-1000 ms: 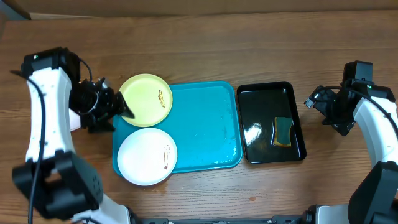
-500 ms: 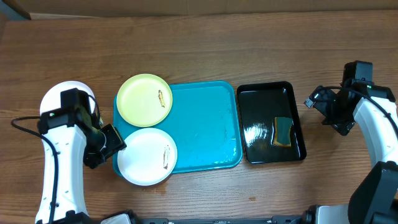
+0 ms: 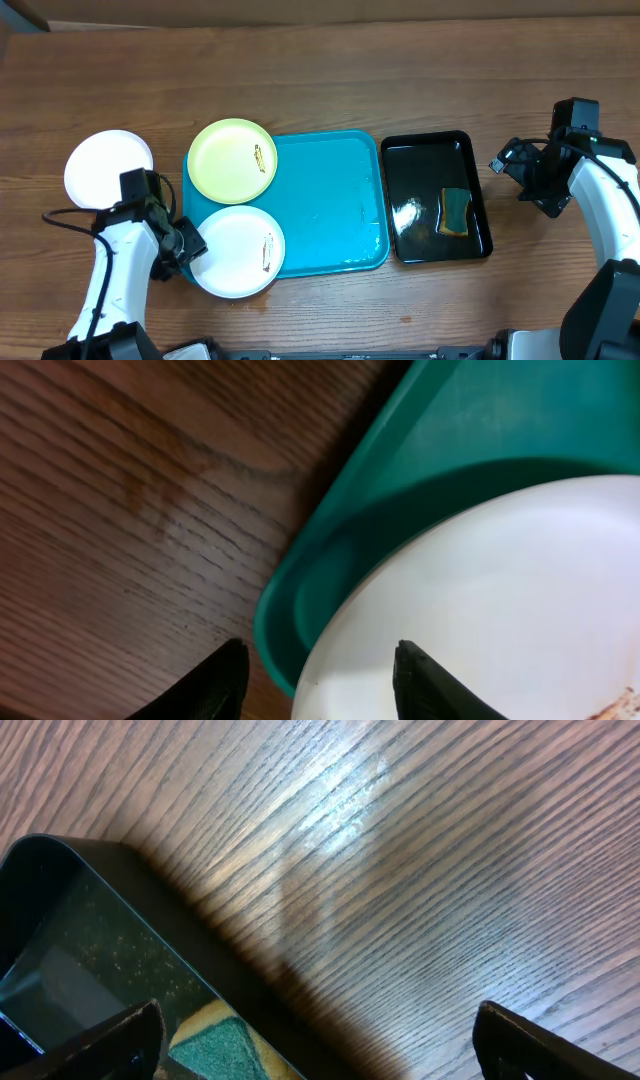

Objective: Clean dirty plates on tray and stack at the side
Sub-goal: 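Move the left gripper back to the teal tray toward the lower white plate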

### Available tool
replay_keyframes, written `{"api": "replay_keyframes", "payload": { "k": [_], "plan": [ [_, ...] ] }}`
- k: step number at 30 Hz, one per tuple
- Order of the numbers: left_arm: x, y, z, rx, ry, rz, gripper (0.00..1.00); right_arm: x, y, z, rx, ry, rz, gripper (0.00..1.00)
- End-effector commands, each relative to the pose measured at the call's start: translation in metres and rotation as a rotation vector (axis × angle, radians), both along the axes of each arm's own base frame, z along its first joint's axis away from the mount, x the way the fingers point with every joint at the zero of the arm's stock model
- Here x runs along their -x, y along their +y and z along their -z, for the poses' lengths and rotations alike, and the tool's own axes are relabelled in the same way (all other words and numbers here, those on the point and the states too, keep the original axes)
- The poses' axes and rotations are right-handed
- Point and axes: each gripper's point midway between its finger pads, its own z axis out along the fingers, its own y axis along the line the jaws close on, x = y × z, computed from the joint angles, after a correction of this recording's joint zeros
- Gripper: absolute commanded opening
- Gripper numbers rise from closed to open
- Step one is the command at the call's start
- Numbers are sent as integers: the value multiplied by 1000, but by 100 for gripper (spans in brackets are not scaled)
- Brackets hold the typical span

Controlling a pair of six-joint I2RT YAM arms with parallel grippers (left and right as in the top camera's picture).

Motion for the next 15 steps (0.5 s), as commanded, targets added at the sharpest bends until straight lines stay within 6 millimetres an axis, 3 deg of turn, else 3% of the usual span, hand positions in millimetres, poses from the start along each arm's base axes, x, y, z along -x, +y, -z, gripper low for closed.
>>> {"api": "replay_keyframes", "payload": {
  "k": [1,5,15],
  "plan": [
    [8,-12,9,60,8,-11,49,-6,-2,-6,0,-24,1,100],
    [7,-23,10,126,-4,16,42,-6,-2,-6,0,-24,1,100],
    [7,-28,19,143,-24,52,39,-6,-2,-6,0,-24,1,100]
  ]
}}
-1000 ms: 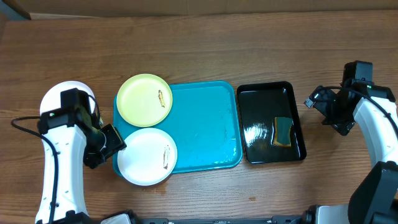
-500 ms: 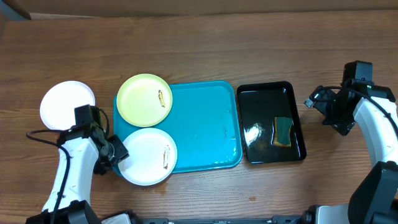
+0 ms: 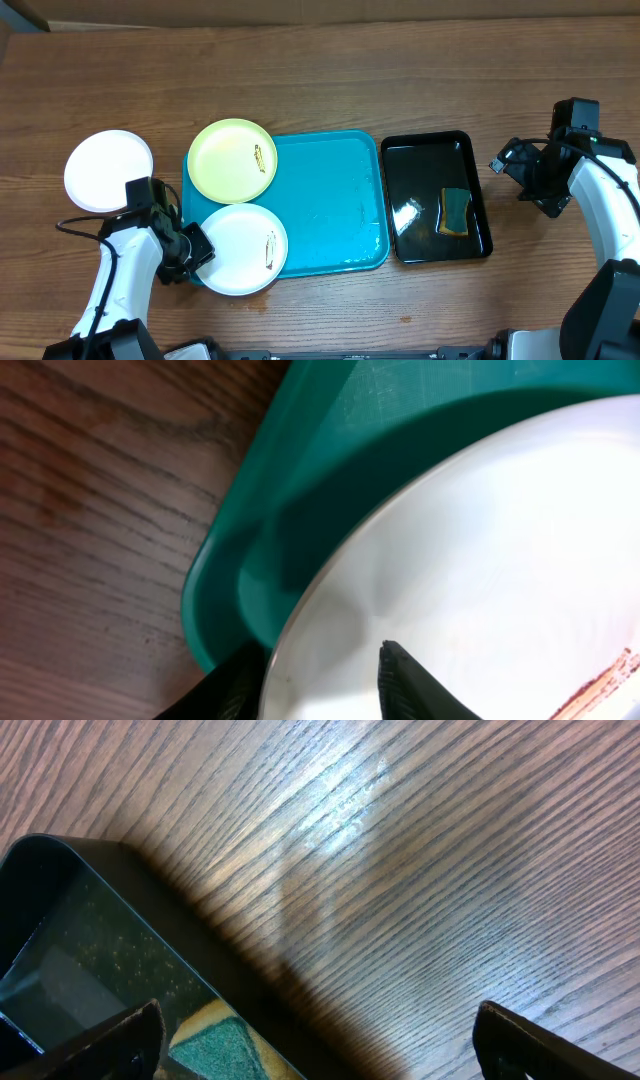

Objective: Clean dirty plates on tray and stack at the side
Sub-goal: 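Move the left gripper back to the teal tray toward the lower white plate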

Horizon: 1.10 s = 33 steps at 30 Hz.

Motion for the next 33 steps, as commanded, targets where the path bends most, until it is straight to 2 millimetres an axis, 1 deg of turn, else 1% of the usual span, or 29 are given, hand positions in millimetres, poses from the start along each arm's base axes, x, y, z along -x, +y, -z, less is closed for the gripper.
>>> {"api": "replay_keyframes", "payload": {
  "k": [1,3,6,9,13,17,23,33],
  "plan": [
    [3,-8,3,42,-8,22,38,-6,-2,-6,0,-24,1,100],
    [1,-15,2,81,-20,26,39,-6,-2,-6,0,-24,1,100],
    [-4,-31,-1,174,-58,82,40,-6,-2,-6,0,-24,1,100],
    [-6,-38,-4,215,-82,113,41,-6,-2,-6,0,-24,1,100],
    [-10,-43,-4,211,-95,145,43,-6,-2,-6,0,-24,1,100],
    [-13,-56,-4,210,-104,207,43,-6,-2,-6,0,-24,1,100],
    [-18,-82,-5,210,-120,312,42,-6,-2,-6,0,-24,1,100],
    [-40,-131,-10,223,-224,411,43,-6,-2,-6,0,-24,1,100]
  ]
}}
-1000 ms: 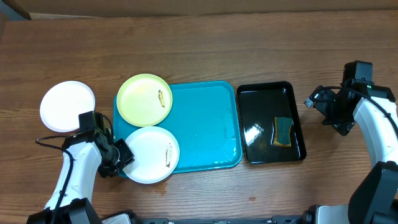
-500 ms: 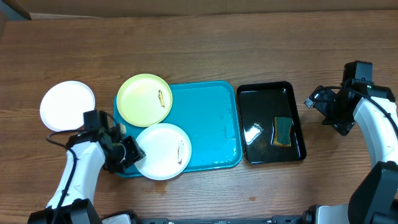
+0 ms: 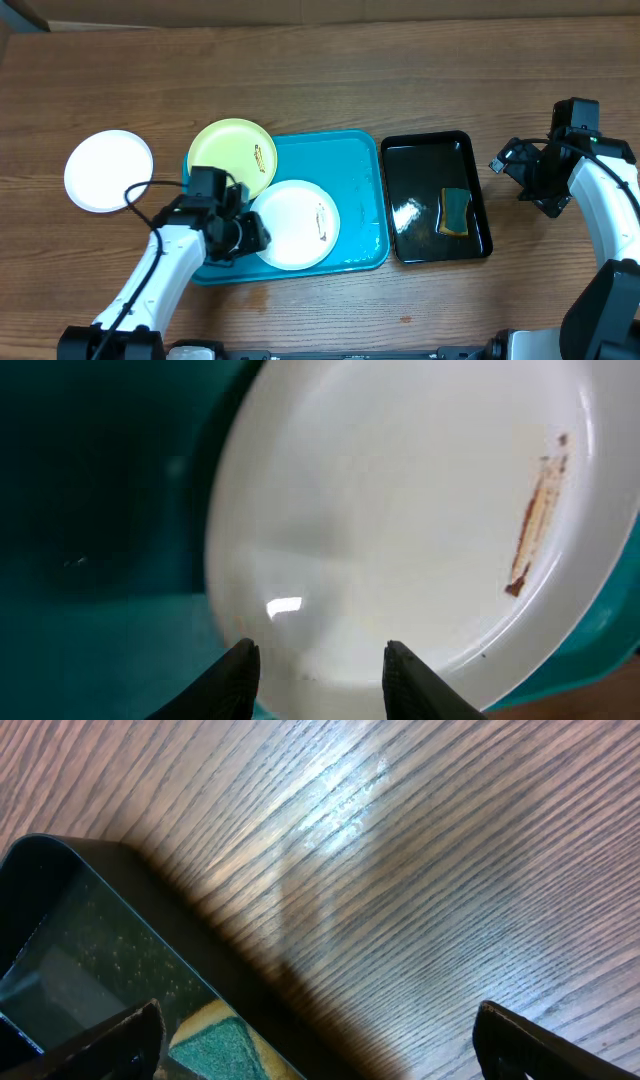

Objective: Clean dirty plates on tray and stack at the side
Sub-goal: 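Move the left gripper back to the teal tray toward the lower white plate, then grip the rim of the white plate with the left gripper and pull it center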

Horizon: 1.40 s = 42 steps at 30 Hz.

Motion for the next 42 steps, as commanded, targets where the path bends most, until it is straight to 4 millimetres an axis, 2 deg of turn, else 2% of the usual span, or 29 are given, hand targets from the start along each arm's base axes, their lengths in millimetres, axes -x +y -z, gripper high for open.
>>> {"api": "replay_keyframes", "payload": {
  "k": [1,3,5,10,14,16,23,29,35,38,42],
  "plan": [
    [-2,-19,-2,31,-17,6,43,-6,-2,-6,0,-23,1,100],
    [-9,-33,-6,40,-70,58,43,-6,-2,-6,0,-23,1,100],
    [-12,-33,-9,25,-77,63,42,-6,-2,-6,0,-23,1,100],
    [-23,2,-34,-172,-60,2,42,-6,-2,-6,0,-23,1,100],
    [-23,24,-49,-298,-46,-23,36,-6,-2,-6,0,-23,1,100],
    [-20,28,-46,-322,-33,-25,30,-6,-2,-6,0,-23,1,100],
    [-2,33,-16,-344,30,-20,31,-6,-2,-6,0,-23,1,100],
    [5,18,9,-260,71,1,31,-6,-2,-6,0,-23,1,100],
    [4,15,25,-248,108,8,32,-6,-2,-6,0,-23,1,100],
    [0,0,27,-167,100,44,33,-6,-2,-6,0,-23,1,100],
    [-2,-23,19,-46,75,127,31,-6,-2,-6,0,-23,1,100]
  ]
}}
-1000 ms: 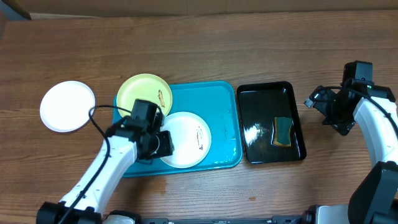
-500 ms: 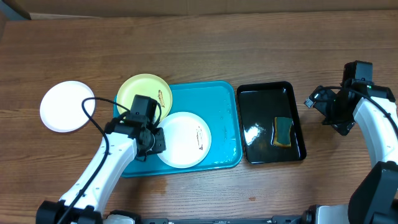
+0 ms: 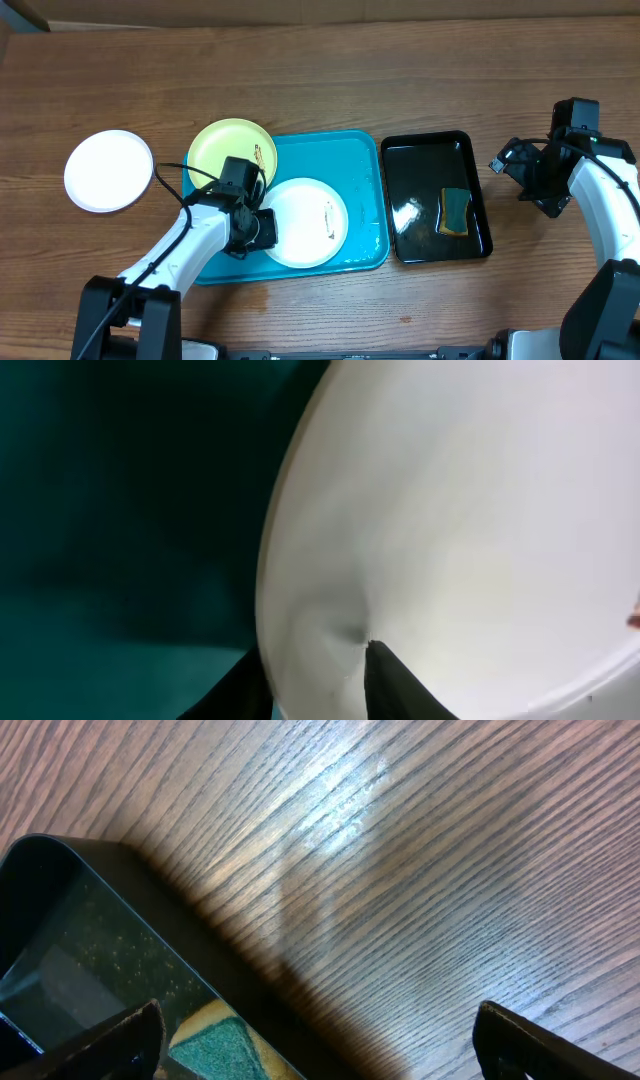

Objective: Clean dirty plates on tray and stack at the side
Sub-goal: 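Grip the rim of the white plate with the left gripper and pull it center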

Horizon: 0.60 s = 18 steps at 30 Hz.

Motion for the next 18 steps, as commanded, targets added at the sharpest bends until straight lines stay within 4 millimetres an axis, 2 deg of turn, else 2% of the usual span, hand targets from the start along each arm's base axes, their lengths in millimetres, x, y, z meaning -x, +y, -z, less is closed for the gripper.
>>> {"api": "replay_keyframes", "payload": {
  "k": [1,6,8,10,13,18],
  "plan": [
    [0,-27,-8,160,2,66,31,-6,-2,-6,0,-24,1,100],
    [-19,-34,-14,200,-62,22,27,-6,-2,-6,0,-24,1,100],
    [-27,-36,-15,212,-86,-9,28,-6,-2,-6,0,-24,1,100],
    [-33,-37,-17,220,-109,-19,33,-6,-2,-6,0,-24,1,100],
    [-39,-38,-19,225,-137,-17,33,-6,-2,-6,0,-24,1,100],
    [-43,-26,-17,140,-154,-24,30,-6,-2,-6,0,-24,1,100]
  ]
}}
